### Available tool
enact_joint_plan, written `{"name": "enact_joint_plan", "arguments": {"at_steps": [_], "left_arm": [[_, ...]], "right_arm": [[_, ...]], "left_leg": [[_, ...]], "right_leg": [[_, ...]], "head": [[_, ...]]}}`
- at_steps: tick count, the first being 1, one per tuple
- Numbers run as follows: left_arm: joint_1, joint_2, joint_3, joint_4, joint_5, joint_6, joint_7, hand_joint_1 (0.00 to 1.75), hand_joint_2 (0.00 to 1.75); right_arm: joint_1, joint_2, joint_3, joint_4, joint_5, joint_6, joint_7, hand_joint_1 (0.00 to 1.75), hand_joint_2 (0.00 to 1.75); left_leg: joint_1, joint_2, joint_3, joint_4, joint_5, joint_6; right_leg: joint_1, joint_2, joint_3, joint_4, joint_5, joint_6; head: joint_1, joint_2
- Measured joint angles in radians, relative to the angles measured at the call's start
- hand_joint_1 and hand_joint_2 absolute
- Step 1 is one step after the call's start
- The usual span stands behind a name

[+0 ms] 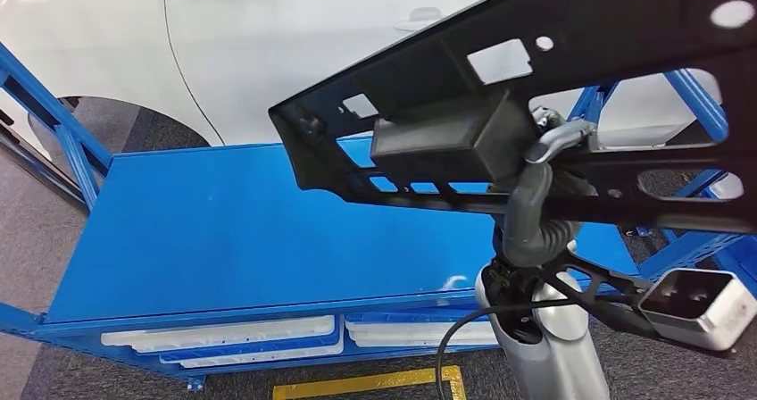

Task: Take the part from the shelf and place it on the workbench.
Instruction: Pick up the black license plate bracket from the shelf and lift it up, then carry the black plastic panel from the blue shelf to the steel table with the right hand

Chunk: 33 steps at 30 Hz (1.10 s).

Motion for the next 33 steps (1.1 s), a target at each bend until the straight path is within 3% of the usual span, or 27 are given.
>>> {"name": "enact_joint_plan", "arguments": {"at_steps": [2, 4, 8, 10, 12, 13, 14, 15, 17, 19, 22, 24, 25, 27, 29, 30, 31, 33], "left_arm": [[0.002, 0.003, 0.005, 0.0, 0.009, 0.011, 0.024, 0.0, 1.75], [0.003, 0.007, 0.014, 0.0, 0.015, 0.022, 0.05, 0.0, 1.75], [0.01, 0.013, 0.025, 0.0, 0.018, 0.029, 0.071, 0.0, 1.75], [0.01, 0.014, 0.027, 0.0, 0.022, 0.035, 0.075, 0.0, 1.75], [0.012, 0.016, 0.034, 0.0, 0.029, 0.045, 0.079, 0.0, 1.75], [0.013, 0.017, 0.039, 0.0, 0.036, 0.05, 0.08, 0.0, 1.75], [0.015, 0.018, 0.045, 0.0, 0.044, 0.053, 0.082, 0.0, 1.75], [0.017, 0.018, 0.051, 0.0, 0.053, 0.056, 0.085, 0.0, 1.75], [0.02, 0.018, 0.063, 0.0, 0.066, 0.062, 0.088, 0.0, 1.75], [0.021, 0.018, 0.074, 0.0, 0.073, 0.067, 0.089, 0.0, 1.75], [0.022, 0.019, 0.086, 0.0, 0.075, 0.075, 0.09, 0.0, 1.75], [0.023, 0.02, 0.093, 0.0, 0.075, 0.078, 0.09, 0.0, 1.75], [0.023, 0.02, 0.096, 0.0, 0.074, 0.078, 0.089, 0.0, 1.75], [0.023, 0.021, 0.098, 0.0, 0.073, 0.079, 0.088, 0.0, 1.75], [0.023, 0.023, 0.099, 0.0, 0.072, 0.078, 0.087, 0.0, 1.75], [0.023, 0.023, 0.099, 0.0, 0.071, 0.078, 0.086, 0.0, 1.75], [0.023, 0.024, 0.099, 0.0, 0.069, 0.077, 0.086, 0.0, 1.75], [0.022, 0.026, 0.099, 0.0, 0.065, 0.076, 0.085, 0.0, 1.75]], "right_arm": [[0.008, -0.008, -0.011, -0.028, -0.031, 0.053, -0.014, 1.75, 1.75], [0.012, -0.015, -0.018, -0.05, -0.05, 0.107, -0.033, 1.75, 1.75], [0.021, -0.027, -0.024, -0.08, -0.056, 0.139, -0.044, 1.75, 1.75], [0.024, -0.035, -0.026, -0.089, -0.056, 0.148, -0.044, 1.75, 1.75], [0.033, -0.049, -0.026, -0.094, -0.053, 0.163, -0.044, 1.75, 1.75], [0.041, -0.056, -0.024, -0.094, -0.051, 0.168, -0.045, 1.75, 1.75], [0.049, -0.063, -0.022, -0.094, -0.047, 0.169, -0.046, 1.75, 1.75], [0.056, -0.07, -0.019, -0.094, -0.043, 0.169, -0.047, 1.75, 1.75], [0.061, -0.084, -0.006, -0.092, -0.036, 0.168, -0.051, 1.75, 1.75], [0.062, -0.103, 0.012, -0.088, -0.041, 0.17, -0.054, 1.75, 1.75], [0.059, -0.139, 0.034, -0.076, -0.08, 0.174, -0.057, 1.75, 1.75], [0.05, -0.162, 0.044, -0.069, -0.118, 0.174, -0.056, 1.75, 1.75], [0.044, -0.173, 0.048, -0.065, -0.137, 0.174, -0.054, 1.75, 1.75], [0.037, -0.19, 0.054, -0.057, -0.163, 0.172, -0.05, 1.75, 1.75], [0.036, -0.202, 0.06, -0.049, -0.173, 0.168, -0.042, 1.75, 1.75], [0.036, -0.206, 0.064, -0.046, -0.175, 0.164, -0.038, 1.75, 1.75], [0.035, -0.209, 0.068, -0.044, -0.174, 0.159, -0.034, 1.75, 1.75], [0.037, -0.212, 0.077, -0.045, -0.165, 0.146, -0.026, 1.75, 1.75]], "left_leg": [[-0.001, 0.0, 0.067, -0.139, 0.07, 0.008], [-0.006, -0.001, 0.115, -0.239, 0.1, 0.018], [-0.006, -0.001, 0.125, -0.264, 0.106, 0.037], [-0.001, 0.001, 0.127, -0.272, 0.112, 0.048], [-0.002, 0.002, 0.126, -0.272, 0.113, 0.051], [-0.002, 0.002, 0.126, -0.271, 0.113, 0.051], [-0.002, 0.002, 0.126, -0.27, 0.113, 0.051], [-0.002, 0.001, 0.126, -0.268, 0.113, 0.05], [-0.002, 0.0, 0.125, -0.262, 0.11, 0.046], [-0.005, -0.002, 0.122, -0.255, 0.106, 0.037], [-0.006, -0.003, 0.117, -0.254, 0.108, 0.021], [-0.004, -0.002, 0.107, -0.229, 0.084, 0.01], [-0.003, -0.001, 0.092, -0.192, 0.055, 0.006], [-0.001, 0.0, 0.042, -0.064, -0.021, 0.0], [-0.001, 0.0, 0.011, 0.027, -0.056, -0.002], [-0.001, 0.0, 0.024, 0.015, -0.042, -0.001], [-0.001, 0.0, 0.055, -0.033, -0.015, 0.002], [-0.004, 0.0, 0.139, -0.178, 0.04, 0.011]], "right_leg": [[0.001, 0.002, 0.005, 0.002, -0.004, 0.004], [0.004, 0.003, 0.006, 0.004, -0.006, 0.011], [0.003, 0.003, 0.003, 0.01, -0.011, 0.032], [0.001, 0.002, -0.028, 0.082, -0.057, 0.041], [-0.003, 0.001, -0.091, 0.22, -0.125, 0.049], [-0.005, 0.001, -0.118, 0.279, -0.146, 0.052], [-0.008, 0.0, -0.128, 0.301, -0.145, 0.054], [-0.01, 0.0, -0.119, 0.283, -0.126, 0.055], [-0.014, -0.001, -0.049, 0.142, -0.059, 0.053], [-0.012, 0.0, 0.003, 0.033, -0.02, 0.047], [-0.008, 0.001, 0.005, 0.016, -0.013, 0.032], [-0.009, -0.002, 0.003, 0.008, -0.005, 0.018], [-0.011, -0.004, 0.001, 0.005, -0.001, 0.011], [-0.009, -0.006, -0.006, 0.004, 0.006, 0.005], [-0.006, -0.008, -0.016, 0.006, 0.012, 0.004], [-0.005, -0.008, -0.02, 0.007, 0.015, 0.004], [-0.005, -0.008, -0.023, 0.009, 0.018, 0.006], [-0.003, -0.007, -0.027, 0.012, 0.023, 0.011]], "head": [[0.0, 0.0], [0.001, 0.0], [0.001, 0.0], [0.003, 0.0], [0.006, 0.0], [0.006, 0.0], [0.006, 0.0], [0.006, 0.0], [0.006, 0.0], [0.005, 0.0], [0.004, 0.0], [0.003, 0.0], [0.002, 0.0], [0.0, 0.0], [0.0, 0.0], [0.0, 0.0], [0.0, 0.0], [0.0, 0.0]]}}
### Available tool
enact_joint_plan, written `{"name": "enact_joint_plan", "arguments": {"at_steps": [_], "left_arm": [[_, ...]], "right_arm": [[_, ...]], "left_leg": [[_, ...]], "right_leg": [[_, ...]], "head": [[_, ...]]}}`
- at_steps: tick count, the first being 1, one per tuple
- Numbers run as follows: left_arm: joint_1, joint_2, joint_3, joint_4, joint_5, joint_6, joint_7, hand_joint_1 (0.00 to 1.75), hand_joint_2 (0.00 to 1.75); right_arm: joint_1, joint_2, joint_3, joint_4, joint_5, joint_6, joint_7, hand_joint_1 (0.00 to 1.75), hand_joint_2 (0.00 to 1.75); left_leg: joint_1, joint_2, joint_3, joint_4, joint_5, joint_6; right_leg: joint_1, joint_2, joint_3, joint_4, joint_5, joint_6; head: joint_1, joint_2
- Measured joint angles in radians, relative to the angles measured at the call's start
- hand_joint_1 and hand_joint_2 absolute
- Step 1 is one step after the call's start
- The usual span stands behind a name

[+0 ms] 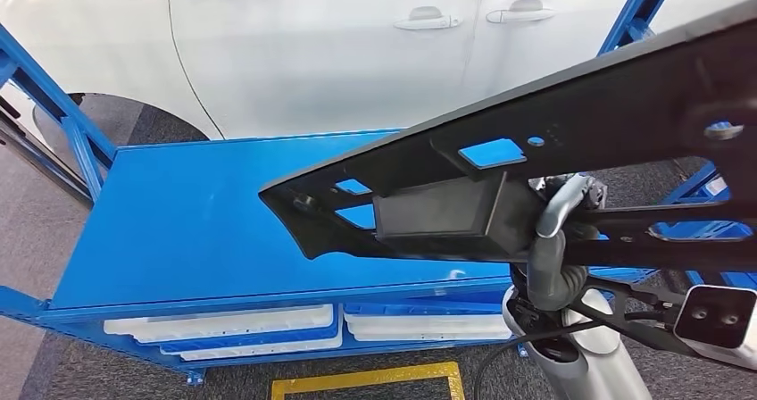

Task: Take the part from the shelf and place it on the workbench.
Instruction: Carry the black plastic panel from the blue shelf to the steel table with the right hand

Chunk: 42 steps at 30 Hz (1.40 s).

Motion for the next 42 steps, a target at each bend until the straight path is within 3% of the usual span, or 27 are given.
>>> {"name": "enact_joint_plan", "arguments": {"at_steps": [2, 4, 6, 8, 10, 11, 12, 13, 15, 17, 20, 21, 23, 25, 26, 28, 30, 32, 35, 36, 38, 40, 41, 42], "left_arm": [[-0.002, 0.003, 0.0, 0.0, -0.002, -0.001, -0.001, 0.0, 1.75], [-0.002, 0.005, 0.0, 0.0, -0.004, -0.002, -0.001, 0.0, 1.75], [-0.001, 0.006, 0.0, 0.0, -0.004, -0.003, -0.001, 0.0, 1.75], [-0.003, 0.007, 0.0, 0.0, -0.005, -0.003, -0.001, 0.0, 1.75], [-0.003, 0.007, 0.0, 0.0, -0.007, -0.003, -0.001, 0.0, 1.75], [-0.003, 0.007, 0.0, 0.0, -0.008, -0.003, -0.001, 0.0, 1.75], [-0.002, 0.007, 0.0, 0.0, -0.009, -0.003, -0.001, 0.0, 1.75], [-0.002, 0.007, 0.0, 0.0, -0.009, -0.003, -0.001, 0.0, 1.75], [-0.002, 0.005, 0.0, 0.0, -0.009, -0.003, 0.0, 0.0, 1.75], [-0.002, 0.003, 0.0, 0.0, -0.009, -0.003, 0.0, 0.0, 1.75], [-0.001, 0.002, 0.0, 0.0, -0.011, -0.003, -0.001, 0.0, 1.75], [-0.001, 0.002, 0.0, 0.0, -0.011, -0.003, -0.001, 0.0, 1.75], [0.001, 0.001, 0.0, 0.0, -0.013, -0.004, -0.002, 0.0, 1.75], [0.001, 0.0, 0.0, 0.0, -0.016, -0.006, -0.002, 0.0, 1.75], [0.001, 0.0, 0.0, 0.0, -0.018, -0.007, -0.002, 0.0, 1.75], [0.001, 0.0, 0.0, 0.0, -0.02, -0.009, -0.002, 0.0, 1.75], [0.0, 0.0, 0.0, 0.0, -0.021, -0.009, -0.002, 0.0, 1.75], [-0.001, 0.001, 0.0, 0.0, -0.021, -0.01, -0.002, 0.0, 1.75], [0.001, 0.001, 0.0, 0.0, -0.021, -0.01, -0.002, 0.0, 1.75], [0.0, 0.001, 0.0, 0.0, -0.021, -0.01, -0.002, 0.0, 1.75], [-0.001, 0.0, 0.0, 0.0, -0.022, -0.01, -0.002, 0.0, 1.75], [-0.002, 0.0, 0.0, 0.0, -0.024, -0.01, -0.001, 0.0, 1.75], [-0.002, 0.0, 0.0, 0.0, -0.025, -0.01, -0.001, 0.0, 1.75], [-0.002, 0.001, 0.0, 0.0, -0.025, -0.009, -0.001, 0.0, 1.75]], "right_arm": [[0.006, 0.0, 0.008, -0.007, 0.016, -0.008, 0.006, 1.75, 1.75], [0.014, 0.0, 0.017, -0.015, 0.027, -0.011, 0.01, 1.75, 1.75], [0.02, 0.0, 0.025, -0.021, 0.03, -0.011, 0.011, 1.75, 1.75], [0.022, 0.0, 0.029, -0.025, 0.03, -0.012, 0.012, 1.75, 1.75], [0.027, 0.0, 0.032, -0.026, 0.03, -0.012, 0.012, 1.75, 1.75], [0.031, 0.0, 0.033, -0.026, 0.03, -0.012, 0.012, 1.75, 1.75], [0.034, 0.0, 0.034, -0.026, 0.03, -0.011, 0.012, 1.75, 1.75], [0.035, 0.0, 0.034, -0.026, 0.03, -0.011, 0.012, 1.75, 1.75], [0.036, 0.0, 0.033, -0.027, 0.029, -0.009, 0.011, 1.75, 1.75], [0.038, 0.002, 0.029, -0.029, 0.026, -0.002, 0.009, 1.75, 1.75], [0.039, 0.004, 0.016, -0.031, 0.021, 0.016, 0.006, 1.75, 1.75], [0.039, 0.006, 0.011, -0.031, 0.02, 0.023, 0.006, 1.75, 1.75], [0.04, 0.012, 0.0, -0.032, 0.02, 0.041, 0.007, 1.75, 1.75], [0.045, 0.019, -0.009, -0.032, 0.021, 0.061, 0.007, 1.75, 1.75], [0.048, 0.023, -0.012, -0.032, 0.024, 0.071, 0.006, 1.75, 1.75], [0.054, 0.03, -0.016, -0.032, 0.033, 0.082, 0.003, 1.75, 1.75], [0.057, 0.036, -0.019, -0.033, 0.04, 0.084, 0.001, 1.75, 1.75], [0.057, 0.04, -0.021, -0.037, 0.042, 0.084, -0.001, 1.75, 1.75], [0.06, 0.044, -0.024, -0.041, 0.045, 0.084, -0.004, 1.75, 1.75], [0.062, 0.045, -0.025, -0.042, 0.046, 0.084, -0.006, 1.75, 1.75], [0.068, 0.046, -0.027, -0.045, 0.049, 0.084, -0.009, 1.75, 1.75], [0.076, 0.049, -0.029, -0.047, 0.055, 0.086, -0.01, 1.75, 1.75], [0.08, 0.051, -0.029, -0.048, 0.059, 0.088, -0.01, 1.75, 1.75], [0.084, 0.055, -0.029, -0.048, 0.062, 0.091, -0.01, 1.75, 1.75]], "left_leg": [[-0.005, 0.0, 0.038, -0.076, 0.017, 0.01], [-0.008, -0.001, 0.034, -0.084, 0.022, 0.02], [-0.004, 0.003, 0.029, -0.091, 0.038, 0.032], [-0.001, 0.007, 0.017, -0.094, 0.054, 0.043], [-0.003, 0.008, -0.001, -0.092, 0.066, 0.048], [-0.003, 0.009, -0.011, -0.09, 0.071, 0.047], [-0.003, 0.009, -0.02, -0.087, 0.075, 0.046], [-0.003, 0.009, -0.028, -0.084, 0.079, 0.045], [-0.004, 0.008, -0.041, -0.074, 0.083, 0.04], [-0.005, 0.008, -0.048, -0.068, 0.088, 0.031], [-0.006, 0.007, -0.055, -0.066, 0.096, 0.013], [-0.006, 0.007, -0.061, -0.057, 0.086, 0.007], [-0.003, 0.006, -0.089, 0.015, 0.021, -0.002], [-0.001, 0.006, -0.129, 0.137, -0.06, -0.008], [-0.001, 0.006, -0.14, 0.185, -0.081, -0.01], [0.0, 0.006, -0.113, 0.186, -0.065, -0.011], [0.0, 0.006, -0.018, 0.051, -0.015, -0.006], [-0.004, 0.004, 0.052, -0.065, 0.007, 0.003], [-0.006, 0.002, 0.053, -0.09, 0.015, 0.02], [-0.005, 0.004, 0.048, -0.092, 0.022, 0.027], [-0.001, 0.007, 0.034, -0.097, 0.041, 0.041], [-0.003, 0.009, 0.012, -0.094, 0.057, 0.048], [-0.004, 0.009, 0.0, -0.092, 0.064, 0.048], [-0.005, 0.01, -0.011, -0.09, 0.07, 0.048]], "right_leg": [[0.002, 0.0, -0.004, 0.002, 0.006, 0.01], [0.001, -0.001, -0.007, 0.0, 0.015, 0.022], [-0.001, 0.001, -0.015, 0.012, 0.001, 0.034], [-0.005, 0.002, -0.046, 0.09, -0.067, 0.041], [-0.007, 0.002, -0.091, 0.224, -0.149, 0.047], [-0.008, 0.002, -0.101, 0.271, -0.168, 0.05], [-0.008, 0.002, -0.092, 0.28, -0.167, 0.051], [-0.008, 0.002, -0.062, 0.248, -0.148, 0.05], [-0.008, 0.002, 0.035, 0.106, -0.105, 0.044], [-0.003, 0.003, 0.089, 0.013, -0.083, 0.033], [-0.001, 0.002, 0.084, -0.002, -0.071, 0.017], [-0.003, 0.001, 0.08, -0.006, -0.066, 0.01], [-0.007, -0.002, 0.067, -0.012, -0.051, -0.003], [-0.005, -0.003, 0.051, -0.011, -0.039, -0.008], [-0.005, -0.003, 0.041, -0.011, -0.032, -0.008], [-0.004, -0.003, 0.023, -0.008, -0.019, -0.005], [-0.004, -0.002, 0.011, -0.005, -0.009, 0.001], [-0.002, -0.002, 0.005, -0.001, 0.0, 0.011], [-0.001, -0.002, 0.0, -0.002, 0.015, 0.03], [-0.002, -0.001, -0.005, 0.004, 0.008, 0.035], [-0.004, 0.001, -0.03, 0.065, -0.052, 0.045], [-0.006, 0.002, -0.075, 0.198, -0.142, 0.054], [-0.007, 0.002, -0.091, 0.256, -0.169, 0.056], [-0.007, 0.002, -0.091, 0.286, -0.174, 0.057]], "head": [[0.001, 0.0], [0.001, 0.0], [0.002, 0.0], [0.004, 0.0], [0.005, 0.0], [0.005, 0.0], [0.005, 0.0], [0.005, 0.0], [0.005, 0.0], [0.005, 0.0], [0.006, 0.0], [0.005, 0.0], [0.004, 0.0], [0.002, 0.0], [0.003, 0.0], [0.002, 0.0], [0.002, 0.0], [0.003, 0.0], [0.001, 0.0], [0.001, 0.0], [0.003, 0.0], [0.004, 0.0], [0.004, 0.0], [0.004, 0.0]]}}
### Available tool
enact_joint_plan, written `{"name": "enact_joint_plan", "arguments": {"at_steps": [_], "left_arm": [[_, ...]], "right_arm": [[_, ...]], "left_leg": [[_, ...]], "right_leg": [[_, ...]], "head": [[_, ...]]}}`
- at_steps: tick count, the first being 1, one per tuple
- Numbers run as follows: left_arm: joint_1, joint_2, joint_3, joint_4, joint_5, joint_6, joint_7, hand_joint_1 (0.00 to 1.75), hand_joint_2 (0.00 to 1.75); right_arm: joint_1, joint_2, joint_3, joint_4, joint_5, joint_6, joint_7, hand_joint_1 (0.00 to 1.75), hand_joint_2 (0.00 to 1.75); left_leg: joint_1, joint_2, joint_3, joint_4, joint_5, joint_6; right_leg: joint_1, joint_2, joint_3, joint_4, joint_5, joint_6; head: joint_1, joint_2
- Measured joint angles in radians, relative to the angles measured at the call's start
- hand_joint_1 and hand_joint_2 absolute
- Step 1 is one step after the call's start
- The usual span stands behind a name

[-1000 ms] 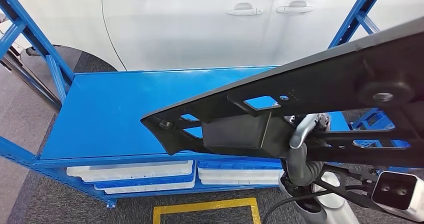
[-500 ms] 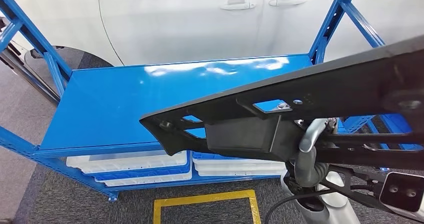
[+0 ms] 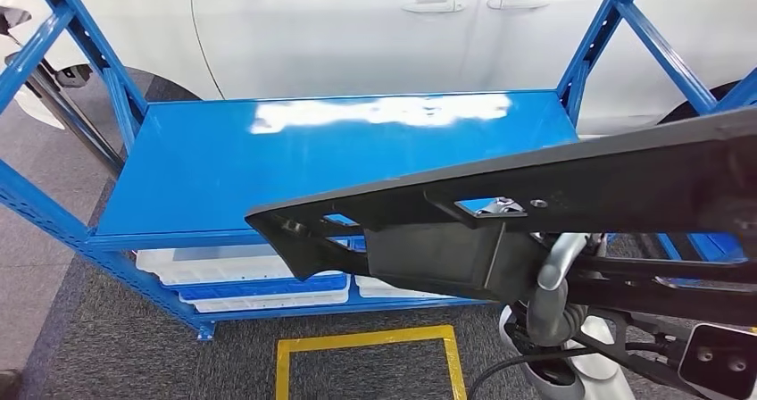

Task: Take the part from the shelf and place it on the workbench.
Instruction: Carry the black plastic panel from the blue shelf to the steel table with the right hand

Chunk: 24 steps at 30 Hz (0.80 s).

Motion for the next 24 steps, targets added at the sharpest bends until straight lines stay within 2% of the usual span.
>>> {"name": "enact_joint_plan", "arguments": {"at_steps": [1, 2, 4, 5, 6, 9, 10, 11, 13, 14, 15, 16, 17, 18, 20, 21, 24], "left_arm": [[0.0, 0.0, 0.0, 0.0, 0.0, 0.0, 0.0, 0.0, 1.75], [0.0, 0.0, 0.0, 0.0, -0.001, 0.0, 0.0, 0.0, 1.75], [-0.001, -0.002, 0.0, 0.0, -0.003, 0.0, 0.0, 0.0, 1.75], [-0.001, -0.003, 0.0, 0.0, -0.004, 0.0, -0.001, 0.0, 1.75], [-0.001, -0.004, 0.0, 0.0, -0.005, 0.0, -0.003, 0.0, 1.75], [-0.001, -0.005, 0.0, 0.0, -0.003, 0.001, -0.006, 0.0, 1.75], [0.0, -0.006, 0.0, 0.0, -0.001, 0.002, -0.006, 0.0, 1.75], [0.0, -0.006, 0.0, 0.0, 0.002, 0.003, -0.006, 0.0, 1.75], [0.002, -0.007, 0.0, 0.0, 0.004, 0.004, -0.008, 0.0, 1.75], [0.002, -0.007, 0.0, 0.0, 0.005, 0.004, -0.01, 0.0, 1.75], [0.002, -0.007, 0.0, 0.0, 0.004, 0.002, -0.012, 0.0, 1.75], [0.002, -0.007, 0.0, 0.0, 0.004, 0.0, -0.015, 0.0, 1.75], [0.002, -0.007, 0.0, 0.0, 0.003, -0.002, -0.016, 0.0, 1.75], [0.002, -0.007, 0.0, 0.0, 0.002, -0.004, -0.018, 0.0, 1.75], [0.0, -0.006, 0.0, 0.0, 0.0, -0.008, -0.018, 0.0, 1.75], [-0.001, -0.006, 0.0, 0.0, -0.002, -0.008, -0.018, 0.0, 1.75], [0.0, -0.006, 0.0, 0.0, -0.004, -0.008, -0.019, 0.0, 1.75]], "right_arm": [[0.002, 0.003, 0.0, 0.0, 0.003, 0.003, 0.001, 1.75, 1.75], [0.002, 0.006, 0.0, 0.0, 0.004, 0.005, 0.002, 1.75, 1.75], [-0.003, 0.012, 0.0, 0.0, 0.0, 0.007, 0.006, 1.75, 1.75], [-0.007, 0.014, 0.0, 0.0, -0.006, 0.007, 0.01, 1.75, 1.75], [-0.014, 0.015, -0.001, 0.001, -0.014, 0.007, 0.014, 1.75, 1.75], [-0.039, 0.015, -0.007, 0.011, -0.053, 0.014, 0.023, 1.75, 1.75], [-0.048, 0.015, -0.009, 0.017, -0.065, 0.018, 0.023, 1.75, 1.75], [-0.057, 0.015, -0.01, 0.024, -0.076, 0.022, 0.023, 1.75, 1.75], [-0.066, 0.015, -0.012, 0.037, -0.087, 0.029, 0.021, 1.75, 1.75], [-0.066, 0.015, -0.012, 0.043, -0.09, 0.032, 0.019, 1.75, 1.75], [-0.066, 0.015, -0.013, 0.048, -0.091, 0.035, 0.017, 1.75, 1.75], [-0.066, 0.015, -0.015, 0.052, -0.092, 0.039, 0.015, 1.75, 1.75], [-0.066, 0.015, -0.017, 0.056, -0.092, 0.042, 0.013, 1.75, 1.75], [-0.066, 0.015, -0.019, 0.059, -0.093, 0.044, 0.012, 1.75, 1.75], [-0.067, 0.014, -0.025, 0.064, -0.094, 0.046, 0.01, 1.75, 1.75], [-0.067, 0.014, -0.028, 0.066, -0.095, 0.046, 0.009, 1.75, 1.75], [-0.068, 0.013, -0.039, 0.071, -0.1, 0.054, 0.003, 1.75, 1.75]], "left_leg": [[-0.001, 0.0, -0.01, 0.003, 0.005, -0.001], [-0.002, 0.0, -0.019, 0.006, 0.01, -0.002], [-0.004, -0.001, -0.032, 0.013, 0.018, -0.007], [-0.005, -0.001, -0.036, 0.016, 0.022, -0.012], [-0.005, -0.001, -0.038, 0.017, 0.026, -0.017], [-0.005, -0.001, -0.046, 0.017, 0.036, -0.036], [-0.005, -0.002, -0.054, 0.031, 0.02, -0.041], [-0.004, -0.003, -0.068, 0.066, -0.013, -0.047], [0.002, -0.004, -0.108, 0.183, -0.102, -0.057], [0.004, -0.004, -0.126, 0.245, -0.133, -0.061], [0.005, -0.004, -0.132, 0.283, -0.144, -0.064], [0.006, -0.004, -0.122, 0.29, -0.135, -0.066], [0.007, -0.003, -0.091, 0.256, -0.11, -0.067], [0.008, -0.003, -0.043, 0.19, -0.083, -0.066], [0.006, -0.005, 0.044, 0.054, -0.059, -0.056], [0.004, -0.007, 0.065, 0.016, -0.059, -0.049], [0.002, -0.007, 0.057, 0.002, -0.051, -0.026]], "right_leg": [[0.0, 0.0, 0.019, -0.01, 0.013, -0.001], [0.001, 0.0, 0.059, -0.062, 0.038, -0.004], [0.004, 0.0, 0.158, -0.21, 0.076, -0.017], [0.008, 0.0, 0.191, -0.264, 0.084, -0.024], [0.011, -0.001, 0.205, -0.291, 0.085, -0.029], [0.011, -0.002, 0.196, -0.306, 0.102, -0.046], [0.008, -0.003, 0.19, -0.31, 0.111, -0.054], [0.006, -0.005, 0.182, -0.315, 0.121, -0.061], [0.006, -0.007, 0.162, -0.315, 0.138, -0.068], [0.007, -0.008, 0.15, -0.314, 0.146, -0.068], [0.007, -0.008, 0.138, -0.311, 0.153, -0.067], [0.007, -0.008, 0.126, -0.308, 0.16, -0.065], [0.006, -0.008, 0.115, -0.304, 0.166, -0.062], [0.006, -0.008, 0.106, -0.3, 0.171, -0.059], [0.008, -0.008, 0.092, -0.292, 0.18, -0.049], [0.009, -0.008, 0.089, -0.29, 0.186, -0.043], [0.008, -0.007, 0.082, -0.288, 0.198, -0.025]], "head": [[0.0, 0.0], [0.0, 0.0], [-0.001, 0.0], [0.0, 0.0], [0.0, 0.0], [0.004, 0.0], [0.002, 0.0], [0.001, 0.0], [-0.002, 0.0], [-0.002, 0.0], [-0.002, 0.0], [-0.002, 0.0], [-0.002, 0.0], [-0.002, 0.0], [-0.002, 0.0], [-0.002, 0.0], [-0.003, 0.0]]}}
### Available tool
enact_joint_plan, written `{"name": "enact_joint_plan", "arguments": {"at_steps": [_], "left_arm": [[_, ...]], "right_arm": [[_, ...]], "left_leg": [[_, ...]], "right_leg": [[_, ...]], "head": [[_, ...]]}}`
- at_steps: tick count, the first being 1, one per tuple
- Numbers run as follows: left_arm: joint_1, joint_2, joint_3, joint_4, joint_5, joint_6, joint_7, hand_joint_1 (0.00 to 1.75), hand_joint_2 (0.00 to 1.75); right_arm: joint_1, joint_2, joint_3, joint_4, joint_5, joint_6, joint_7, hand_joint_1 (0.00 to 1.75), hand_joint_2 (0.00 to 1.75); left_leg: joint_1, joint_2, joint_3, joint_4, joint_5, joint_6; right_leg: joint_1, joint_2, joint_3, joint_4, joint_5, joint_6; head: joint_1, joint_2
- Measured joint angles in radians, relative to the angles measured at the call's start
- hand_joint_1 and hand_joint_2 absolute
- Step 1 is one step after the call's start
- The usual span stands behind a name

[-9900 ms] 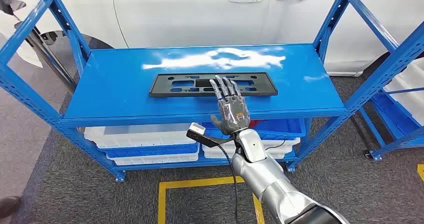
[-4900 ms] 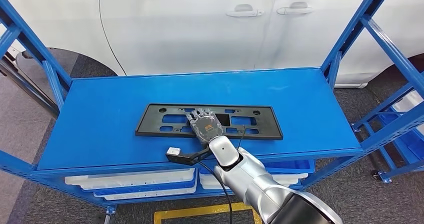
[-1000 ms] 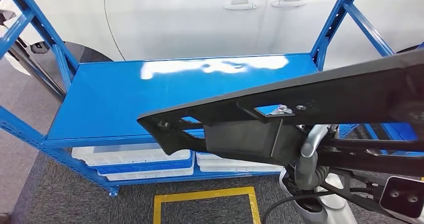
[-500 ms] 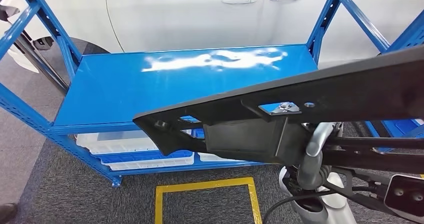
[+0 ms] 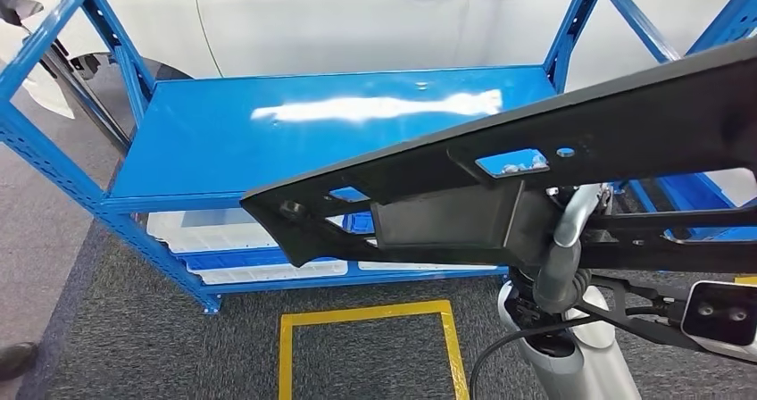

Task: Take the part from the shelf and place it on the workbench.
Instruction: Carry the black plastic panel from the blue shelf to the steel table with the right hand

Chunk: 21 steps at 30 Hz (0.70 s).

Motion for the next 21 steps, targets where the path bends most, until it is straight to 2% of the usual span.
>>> {"name": "enact_joint_plan", "arguments": {"at_steps": [1, 2, 3, 5, 6, 7, 8, 10, 11, 12, 13, 15, 16, 17, 18, 20, 21], "left_arm": [[0.0, 0.0, 0.0, 0.0, -0.001, 0.0, 0.0, 0.0, 1.75], [-0.001, 0.0, 0.0, 0.0, -0.001, 0.0, 0.0, 0.0, 1.75], [-0.002, -0.001, 0.0, 0.0, -0.002, 0.0, 0.0, 0.0, 1.75], [-0.002, 0.0, 0.0, 0.0, -0.002, 0.0, 0.0, 0.0, 1.75], [-0.001, 0.0, 0.0, 0.0, -0.002, 0.0, 0.0, 0.0, 1.75], [-0.001, 0.0, 0.0, 0.0, -0.003, 0.0, 0.0, 0.0, 1.75], [-0.001, 0.0, 0.0, 0.0, -0.003, 0.001, 0.0, 0.0, 1.75], [-0.001, -0.001, 0.0, 0.0, -0.003, 0.0, 0.0, 0.0, 1.75], [-0.001, -0.001, 0.0, 0.0, -0.004, 0.0, 0.0, 0.0, 1.75], [-0.001, -0.002, 0.0, 0.0, -0.004, 0.0, 0.0, 0.0, 1.75], [-0.001, -0.002, 0.0, 0.0, -0.005, 0.0, 0.0, 0.0, 1.75], [-0.001, -0.001, 0.0, 0.0, -0.007, 0.0, 0.0, 0.0, 1.75], [0.0, 0.0, 0.0, 0.0, -0.008, 0.0, 0.0, 0.0, 1.75], [0.0, 0.001, 0.0, 0.0, -0.009, 0.0, 0.0, 0.0, 1.75], [0.001, 0.001, 0.0, 0.0, -0.01, 0.0, 0.0, 0.0, 1.75], [0.001, 0.001, 0.0, 0.0, -0.011, 0.0, 0.0, 0.0, 1.75], [0.001, 0.001, 0.0, 0.0, -0.012, 0.0, 0.0, 0.0, 1.75]], "right_arm": [[0.0, -0.001, -0.004, 0.002, -0.003, 0.005, -0.002, 1.75, 1.75], [0.0, -0.002, -0.008, 0.003, -0.004, 0.009, -0.002, 1.75, 1.75], [0.0, -0.004, -0.011, 0.004, -0.005, 0.011, -0.003, 1.75, 1.75], [0.001, -0.006, -0.015, 0.007, -0.005, 0.015, -0.003, 1.75, 1.75], [0.002, -0.006, -0.016, 0.009, -0.005, 0.017, -0.003, 1.75, 1.75], [0.003, -0.006, -0.018, 0.011, -0.005, 0.018, -0.003, 1.75, 1.75], [0.003, -0.007, -0.019, 0.012, -0.005, 0.02, -0.003, 1.75, 1.75], [0.002, -0.007, -0.02, 0.012, -0.005, 0.023, -0.003, 1.75, 1.75], [0.001, -0.007, -0.02, 0.012, -0.005, 0.024, -0.004, 1.75, 1.75], [0.001, -0.007, -0.021, 0.012, -0.005, 0.024, -0.004, 1.75, 1.75], [0.001, -0.007, -0.022, 0.012, -0.005, 0.024, -0.005, 1.75, 1.75], [0.001, -0.007, -0.025, 0.013, -0.005, 0.025, -0.008, 1.75, 1.75], [0.001, -0.007, -0.026, 0.013, -0.005, 0.025, -0.009, 1.75, 1.75], [0.0, -0.007, -0.027, 0.014, -0.005, 0.026, -0.01, 1.75, 1.75], [0.0, -0.007, -0.027, 0.015, -0.005, 0.026, -0.01, 1.75, 1.75], [0.0, -0.007, -0.027, 0.018, -0.005, 0.027, -0.011, 1.75, 1.75], [0.0, -0.007, -0.027, 0.02, -0.005, 0.027, -0.011, 1.75, 1.75]], "left_leg": [[0.001, 0.002, -0.006, -0.002, 0.008, 0.009], [0.003, 0.004, -0.013, -0.004, 0.017, 0.017], [0.003, 0.006, -0.023, -0.005, 0.027, 0.023], [0.001, 0.007, -0.046, -0.004, 0.045, 0.028], [0.0, 0.008, -0.058, -0.002, 0.053, 0.027], [-0.001, 0.008, -0.069, 0.0, 0.06, 0.026], [-0.002, 0.008, -0.079, 0.002, 0.065, 0.025], [-0.003, 0.007, -0.095, 0.009, 0.075, 0.02], [-0.004, 0.007, -0.099, 0.011, 0.079, 0.016], [-0.005, 0.006, -0.103, 0.012, 0.083, 0.011], [-0.006, 0.006, -0.105, 0.012, 0.089, 0.005], [-0.006, 0.006, -0.109, 0.012, 0.097, -0.007], [-0.006, 0.005, -0.115, 0.019, 0.089, -0.012], [-0.006, 0.005, -0.125, 0.04, 0.066, -0.017], [-0.004, 0.004, -0.142, 0.084, 0.028, -0.021], [-0.001, 0.004, -0.184, 0.213, -0.058, -0.029], [0.0, 0.004, -0.197, 0.268, -0.083, -0.031]], "right_leg": [[-0.001, 0.002, -0.006, 0.011, -0.013, 0.006], [-0.003, 0.003, -0.019, 0.041, -0.042, 0.011], [-0.005, 0.005, -0.038, 0.093, -0.086, 0.016], [-0.007, 0.005, -0.083, 0.23, -0.172, 0.023], [-0.008, 0.005, -0.093, 0.279, -0.189, 0.026], [-0.008, 0.005, -0.084, 0.291, -0.186, 0.026], [-0.008, 0.005, -0.055, 0.261, -0.167, 0.024], [-0.006, 0.005, 0.047, 0.115, -0.126, 0.015], [-0.003, 0.005, 0.088, 0.05, -0.114, 0.009], [0.0, 0.006, 0.113, 0.007, -0.109, 0.003], [0.003, 0.006, 0.119, -0.01, -0.11, -0.002], [0.002, 0.005, 0.11, -0.014, -0.096, -0.014], [-0.001, 0.004, 0.105, -0.018, -0.088, -0.023], [-0.004, 0.002, 0.098, -0.023, -0.078, -0.03], [-0.006, 0.001, 0.089, -0.025, -0.069, -0.036], [-0.004, 0.0, 0.068, -0.024, -0.053, -0.041], [-0.003, 0.0, 0.056, -0.022, -0.046, -0.041]], "head": [[0.0, 0.0], [0.001, 0.0], [0.002, 0.0], [0.003, 0.0], [0.003, 0.0], [0.003, 0.0], [0.003, 0.0], [0.003, 0.0], [0.002, 0.0], [0.003, 0.0], [0.003, 0.0], [0.006, 0.0], [0.005, 0.0], [0.004, 0.0], [0.002, 0.0], [0.0, 0.0], [0.0, 0.0]]}}
